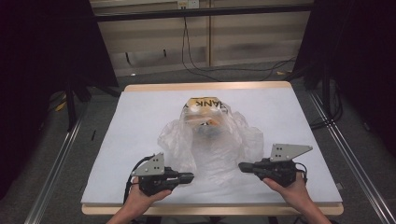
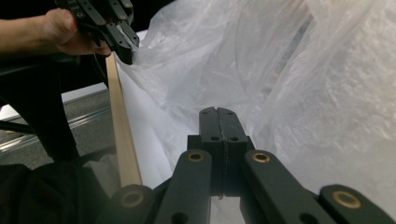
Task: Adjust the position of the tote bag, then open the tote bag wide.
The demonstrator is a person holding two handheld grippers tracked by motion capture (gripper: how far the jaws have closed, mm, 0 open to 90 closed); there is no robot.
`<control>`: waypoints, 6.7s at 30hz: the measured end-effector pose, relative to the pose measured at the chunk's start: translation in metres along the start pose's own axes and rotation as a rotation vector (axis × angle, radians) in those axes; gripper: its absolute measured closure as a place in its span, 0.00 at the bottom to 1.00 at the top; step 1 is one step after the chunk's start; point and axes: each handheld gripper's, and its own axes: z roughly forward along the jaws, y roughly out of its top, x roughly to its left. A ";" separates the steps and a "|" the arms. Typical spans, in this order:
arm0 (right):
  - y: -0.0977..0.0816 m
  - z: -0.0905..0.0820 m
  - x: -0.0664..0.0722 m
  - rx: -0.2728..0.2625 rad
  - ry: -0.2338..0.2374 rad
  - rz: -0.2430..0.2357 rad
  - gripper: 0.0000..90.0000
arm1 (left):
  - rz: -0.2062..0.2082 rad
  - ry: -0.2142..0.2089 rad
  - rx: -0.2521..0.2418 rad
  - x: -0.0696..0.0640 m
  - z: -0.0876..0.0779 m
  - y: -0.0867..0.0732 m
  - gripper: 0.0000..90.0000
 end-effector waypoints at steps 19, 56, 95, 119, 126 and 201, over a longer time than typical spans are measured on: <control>0.074 -0.007 -0.008 -0.164 -0.005 -0.107 1.00 | 0.113 0.067 -0.127 0.010 -0.032 0.070 0.97; 0.172 -0.033 -0.054 -0.318 -0.131 -0.130 1.00 | 0.085 0.283 -0.273 0.079 -0.088 0.145 0.97; 0.183 -0.032 -0.115 -0.240 -0.313 -0.070 1.00 | -0.029 0.466 -0.178 0.153 -0.104 0.154 0.98; 0.126 -0.016 -0.122 -0.125 -0.311 -0.017 1.00 | -0.087 0.449 -0.094 0.161 -0.087 0.106 0.98; 0.107 -0.009 -0.120 -0.127 -0.284 0.006 1.00 | -0.092 0.433 -0.065 0.157 -0.082 0.085 0.98; -0.033 0.067 -0.144 0.286 -0.262 0.158 1.00 | -0.244 0.382 0.304 0.173 -0.006 -0.060 0.98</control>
